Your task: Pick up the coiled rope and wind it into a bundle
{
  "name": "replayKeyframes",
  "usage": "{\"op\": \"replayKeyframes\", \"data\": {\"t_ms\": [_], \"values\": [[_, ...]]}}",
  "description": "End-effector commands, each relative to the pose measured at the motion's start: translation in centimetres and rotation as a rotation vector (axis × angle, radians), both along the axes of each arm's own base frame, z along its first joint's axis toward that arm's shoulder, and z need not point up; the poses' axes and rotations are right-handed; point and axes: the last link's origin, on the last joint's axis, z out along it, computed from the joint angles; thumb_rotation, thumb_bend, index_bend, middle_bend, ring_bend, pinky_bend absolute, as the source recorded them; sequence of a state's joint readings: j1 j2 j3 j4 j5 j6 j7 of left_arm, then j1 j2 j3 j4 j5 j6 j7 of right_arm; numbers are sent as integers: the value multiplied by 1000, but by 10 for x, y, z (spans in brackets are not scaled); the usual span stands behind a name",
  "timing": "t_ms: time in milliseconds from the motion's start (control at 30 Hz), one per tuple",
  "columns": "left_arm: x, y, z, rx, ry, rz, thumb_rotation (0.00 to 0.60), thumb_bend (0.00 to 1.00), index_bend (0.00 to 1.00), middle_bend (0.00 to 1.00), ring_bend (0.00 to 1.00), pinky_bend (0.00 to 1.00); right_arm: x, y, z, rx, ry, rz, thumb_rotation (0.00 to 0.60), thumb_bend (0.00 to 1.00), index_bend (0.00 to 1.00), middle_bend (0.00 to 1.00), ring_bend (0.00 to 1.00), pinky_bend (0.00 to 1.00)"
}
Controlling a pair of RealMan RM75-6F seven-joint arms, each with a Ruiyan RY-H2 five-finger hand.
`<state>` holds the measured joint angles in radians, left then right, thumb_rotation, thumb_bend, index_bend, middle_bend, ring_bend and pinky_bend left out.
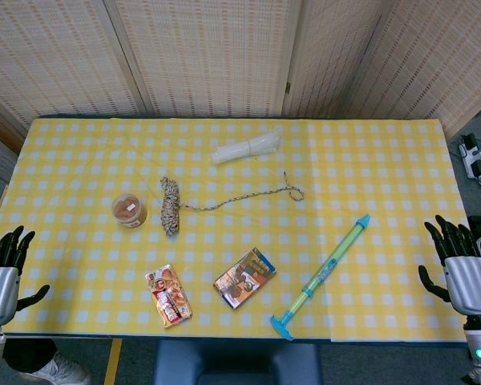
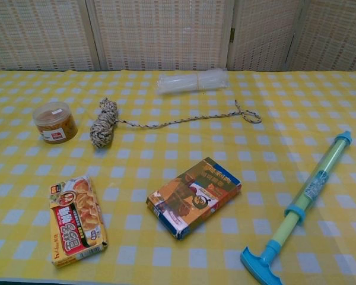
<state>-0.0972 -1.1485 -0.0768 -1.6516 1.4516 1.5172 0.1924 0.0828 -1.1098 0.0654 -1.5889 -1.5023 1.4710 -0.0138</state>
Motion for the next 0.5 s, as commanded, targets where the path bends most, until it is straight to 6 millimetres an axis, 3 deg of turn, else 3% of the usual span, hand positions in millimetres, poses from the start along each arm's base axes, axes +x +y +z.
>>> {"op": "replayKeyframes", "data": {"t_ms": [33,500], "values": [[0,0,-1,0,-5,3,600,182,48,17,19,0,2,-2,-1,7,1,8,550,465,0,0,53,0],[9,9,-2,-5,-8,-50,600,182,72,45,36,0,6,1,2,-7,-6,24,551,464,0,0,51,0]]}}
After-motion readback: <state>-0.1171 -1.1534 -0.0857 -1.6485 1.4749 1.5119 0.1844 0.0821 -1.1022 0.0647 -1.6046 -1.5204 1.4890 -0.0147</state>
